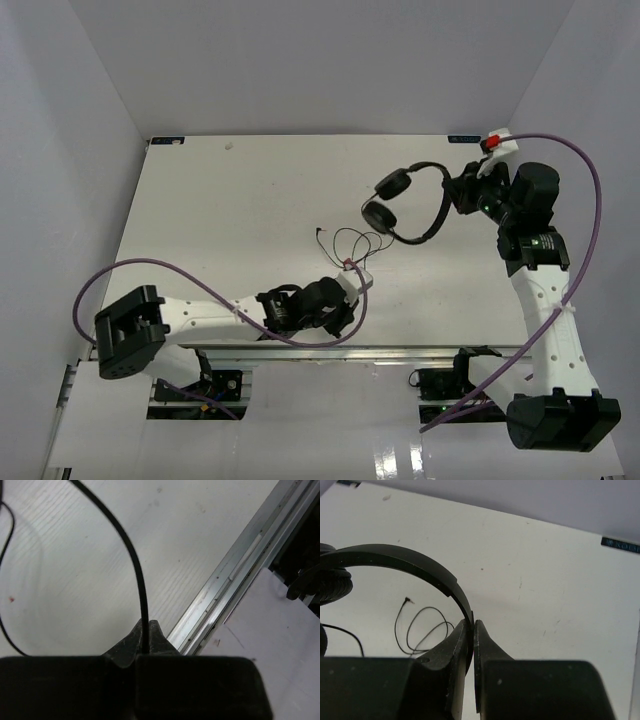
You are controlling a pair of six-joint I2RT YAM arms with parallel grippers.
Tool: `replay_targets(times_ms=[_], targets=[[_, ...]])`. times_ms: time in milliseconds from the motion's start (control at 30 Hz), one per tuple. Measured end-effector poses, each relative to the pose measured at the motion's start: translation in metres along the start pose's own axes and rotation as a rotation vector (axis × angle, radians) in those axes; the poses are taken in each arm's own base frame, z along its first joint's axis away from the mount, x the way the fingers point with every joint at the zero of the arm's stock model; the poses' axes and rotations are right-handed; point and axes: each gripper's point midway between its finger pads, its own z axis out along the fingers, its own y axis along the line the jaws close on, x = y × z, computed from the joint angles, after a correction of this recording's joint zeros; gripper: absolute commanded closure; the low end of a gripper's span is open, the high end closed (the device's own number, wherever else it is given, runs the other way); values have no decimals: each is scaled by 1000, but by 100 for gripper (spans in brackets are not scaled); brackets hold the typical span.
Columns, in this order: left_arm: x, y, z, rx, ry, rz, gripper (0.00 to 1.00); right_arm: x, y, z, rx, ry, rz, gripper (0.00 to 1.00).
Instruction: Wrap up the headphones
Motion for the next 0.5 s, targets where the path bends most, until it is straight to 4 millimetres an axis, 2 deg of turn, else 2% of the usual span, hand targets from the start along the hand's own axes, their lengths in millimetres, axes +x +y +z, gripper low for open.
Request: replay_targets(times_ms=[67, 233, 333, 400, 500], targets=[[-3, 16, -18, -32, 8, -35, 100, 5, 16, -11, -91, -14, -129, 92], [-54, 82, -78, -149, -148, -198, 100, -13, 40, -36, -217, -114, -456, 92], [-74, 117, -109, -223, -226, -268, 100, -8, 51, -44, -293, -127, -612, 92], [-79, 127, -119, -246, -227, -289, 100, 0, 57, -47, -348, -118, -682, 92], [-86, 136, -120, -262, -184, -314, 100, 13, 63, -51, -412, -101, -750, 92]])
